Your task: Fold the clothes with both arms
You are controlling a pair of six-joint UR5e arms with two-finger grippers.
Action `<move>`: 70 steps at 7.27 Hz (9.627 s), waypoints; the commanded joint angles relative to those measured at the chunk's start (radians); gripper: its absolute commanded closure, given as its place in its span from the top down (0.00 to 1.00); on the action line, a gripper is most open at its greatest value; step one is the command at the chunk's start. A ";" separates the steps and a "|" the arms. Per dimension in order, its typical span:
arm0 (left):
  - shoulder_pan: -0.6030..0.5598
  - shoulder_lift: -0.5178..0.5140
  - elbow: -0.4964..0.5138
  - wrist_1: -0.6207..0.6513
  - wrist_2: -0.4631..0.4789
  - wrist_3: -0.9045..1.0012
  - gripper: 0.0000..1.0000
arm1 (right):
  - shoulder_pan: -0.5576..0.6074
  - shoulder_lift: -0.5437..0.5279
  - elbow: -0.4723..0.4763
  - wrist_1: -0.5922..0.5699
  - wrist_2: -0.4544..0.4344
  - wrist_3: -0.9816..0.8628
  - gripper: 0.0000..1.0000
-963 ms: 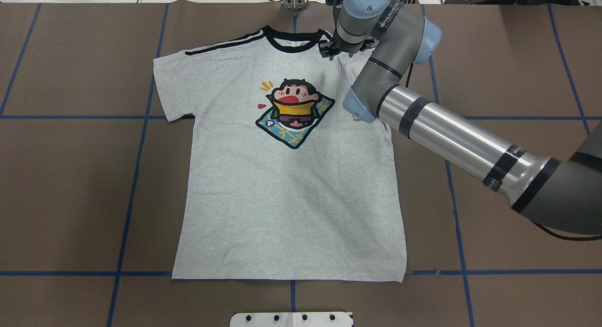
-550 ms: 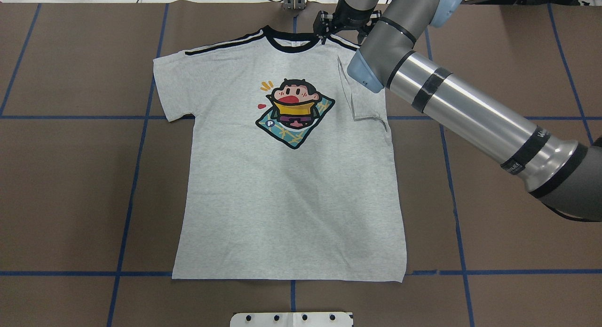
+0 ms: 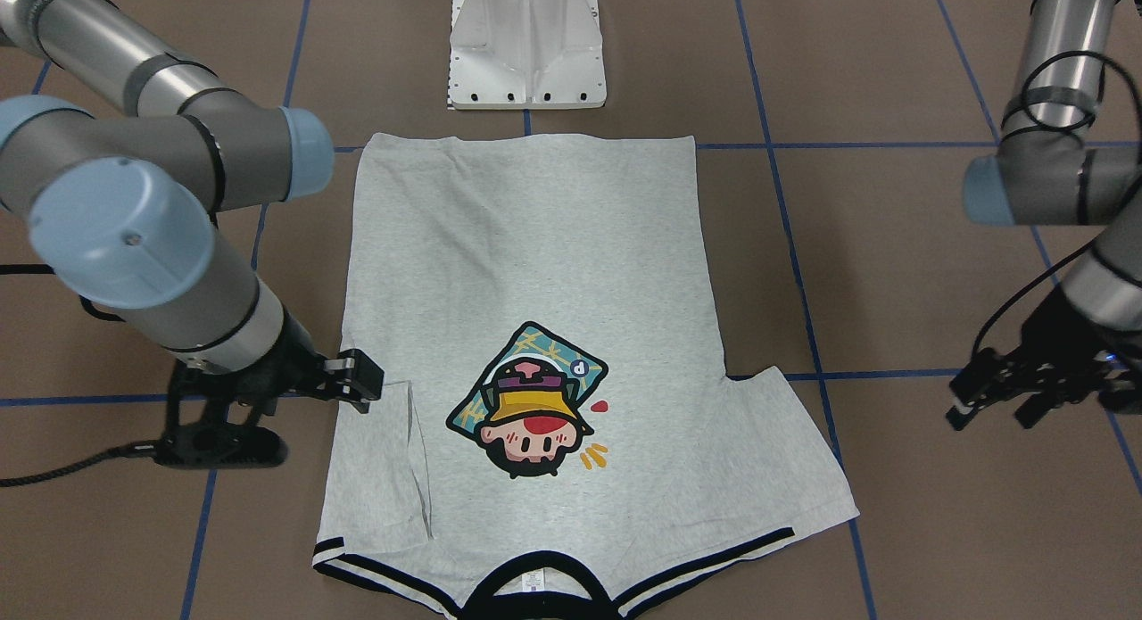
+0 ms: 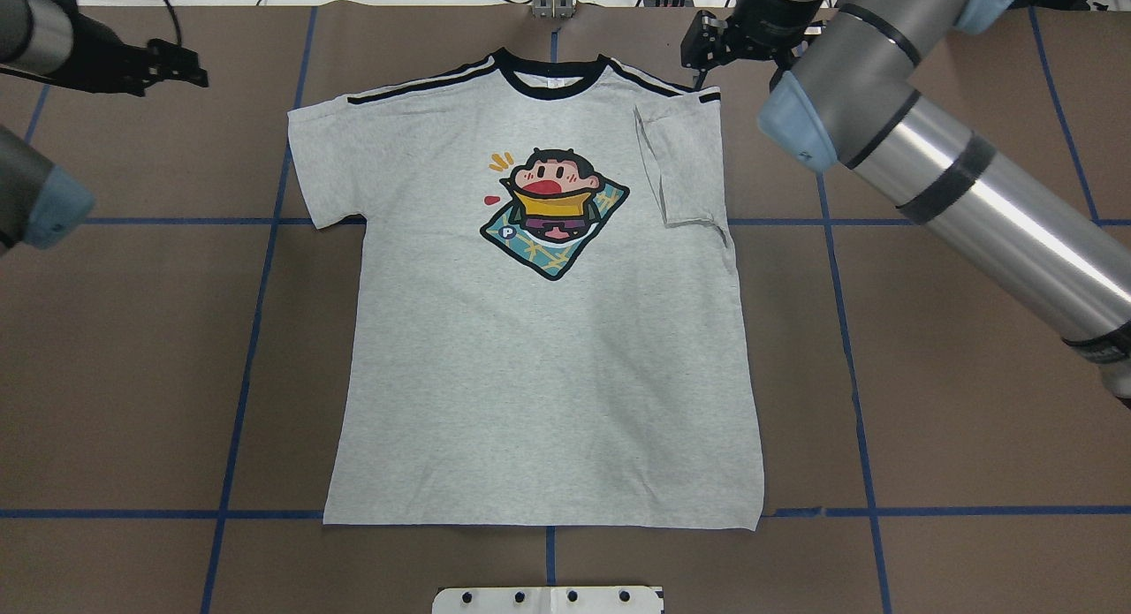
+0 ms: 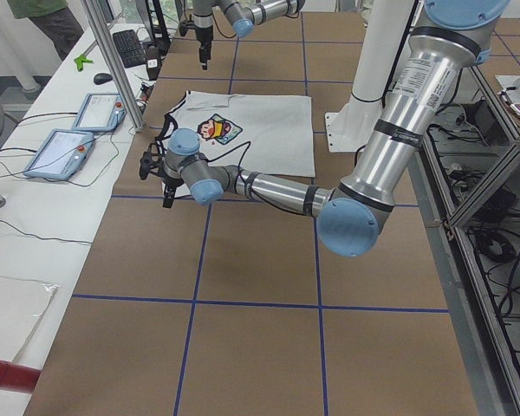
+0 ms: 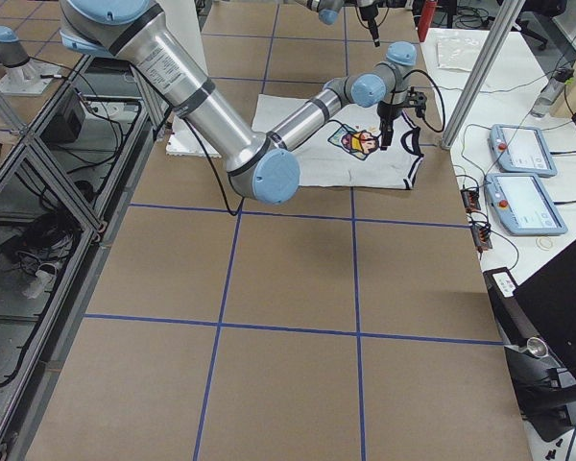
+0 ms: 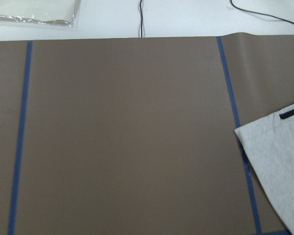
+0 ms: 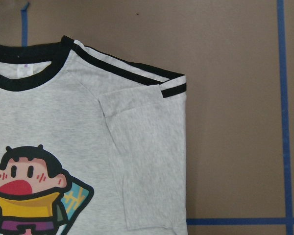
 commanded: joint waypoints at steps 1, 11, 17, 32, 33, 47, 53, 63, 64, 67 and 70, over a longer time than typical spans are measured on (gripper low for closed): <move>0.120 -0.129 0.175 -0.078 0.164 -0.117 0.99 | 0.026 -0.122 0.142 -0.008 0.037 0.000 1.00; 0.182 -0.197 0.330 -0.110 0.252 -0.119 0.42 | 0.012 -0.113 0.139 -0.008 0.026 0.001 1.00; 0.179 -0.197 0.277 -0.078 0.245 -0.109 0.00 | 0.012 -0.113 0.136 -0.007 0.031 0.000 1.00; 0.265 -0.484 0.314 0.129 0.257 -0.318 1.00 | 0.008 -0.135 0.134 0.009 0.018 0.001 1.00; 0.234 -0.452 0.262 0.132 0.164 -0.312 1.00 | 0.005 -0.138 0.147 0.009 0.022 0.003 1.00; 0.198 0.349 -0.797 0.420 -0.058 -0.103 1.00 | -0.842 -0.664 0.633 0.257 -0.577 0.834 1.00; 0.198 0.349 -0.797 0.423 -0.056 -0.103 1.00 | -0.842 -0.672 0.618 0.254 -0.567 0.836 1.00; 0.198 0.350 -0.808 0.425 -0.058 -0.106 1.00 | -0.845 -0.668 0.601 0.243 -0.563 0.836 0.48; 0.198 0.350 -0.808 0.425 -0.056 -0.106 1.00 | -0.844 -0.672 0.601 0.243 -0.560 0.836 0.34; 0.198 0.350 -0.808 0.425 -0.056 -0.108 1.00 | -0.827 -0.673 0.619 0.242 -0.531 0.836 0.02; 0.238 0.346 -0.808 0.414 -0.045 -0.223 1.00 | -0.804 -0.676 0.654 0.243 -0.550 0.890 0.00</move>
